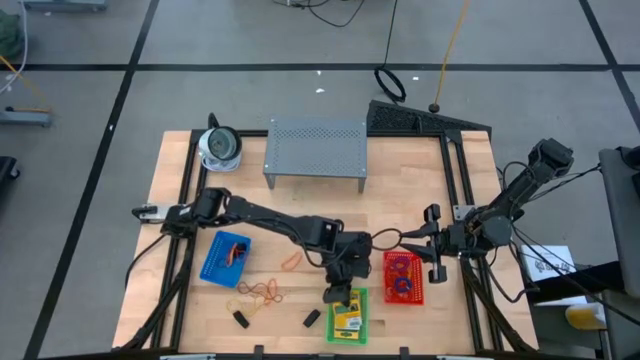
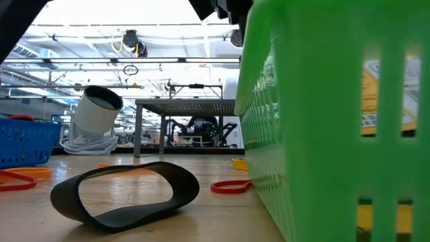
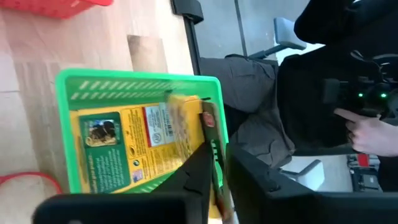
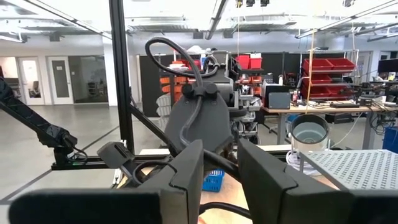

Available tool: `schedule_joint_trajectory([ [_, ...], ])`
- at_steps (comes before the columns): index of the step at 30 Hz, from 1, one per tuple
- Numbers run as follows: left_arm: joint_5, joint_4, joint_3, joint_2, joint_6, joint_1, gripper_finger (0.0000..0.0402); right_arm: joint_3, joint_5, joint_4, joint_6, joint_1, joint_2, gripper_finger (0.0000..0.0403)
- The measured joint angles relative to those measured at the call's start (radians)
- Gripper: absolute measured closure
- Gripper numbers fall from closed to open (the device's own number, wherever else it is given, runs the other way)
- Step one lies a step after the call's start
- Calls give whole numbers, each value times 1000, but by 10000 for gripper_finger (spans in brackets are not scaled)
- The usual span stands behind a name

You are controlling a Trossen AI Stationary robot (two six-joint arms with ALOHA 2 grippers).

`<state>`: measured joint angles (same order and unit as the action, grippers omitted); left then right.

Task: Pick & Place Office Desk Supplies
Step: Put the yellow crayon box into the green bin

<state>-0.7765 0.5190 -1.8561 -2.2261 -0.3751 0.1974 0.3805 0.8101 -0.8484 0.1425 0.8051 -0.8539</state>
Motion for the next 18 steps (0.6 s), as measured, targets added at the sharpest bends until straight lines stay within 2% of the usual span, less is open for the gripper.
schedule_joint_trajectory([
  [4,2,2,0,0,-4,6,313,0,0,0,0,0,0,314],
  [10,62,2,0,0,-5,19,277,0,0,0,-1,0,0,314],
  [18,127,2,0,0,-1,41,257,0,0,1,0,0,0,314],
])
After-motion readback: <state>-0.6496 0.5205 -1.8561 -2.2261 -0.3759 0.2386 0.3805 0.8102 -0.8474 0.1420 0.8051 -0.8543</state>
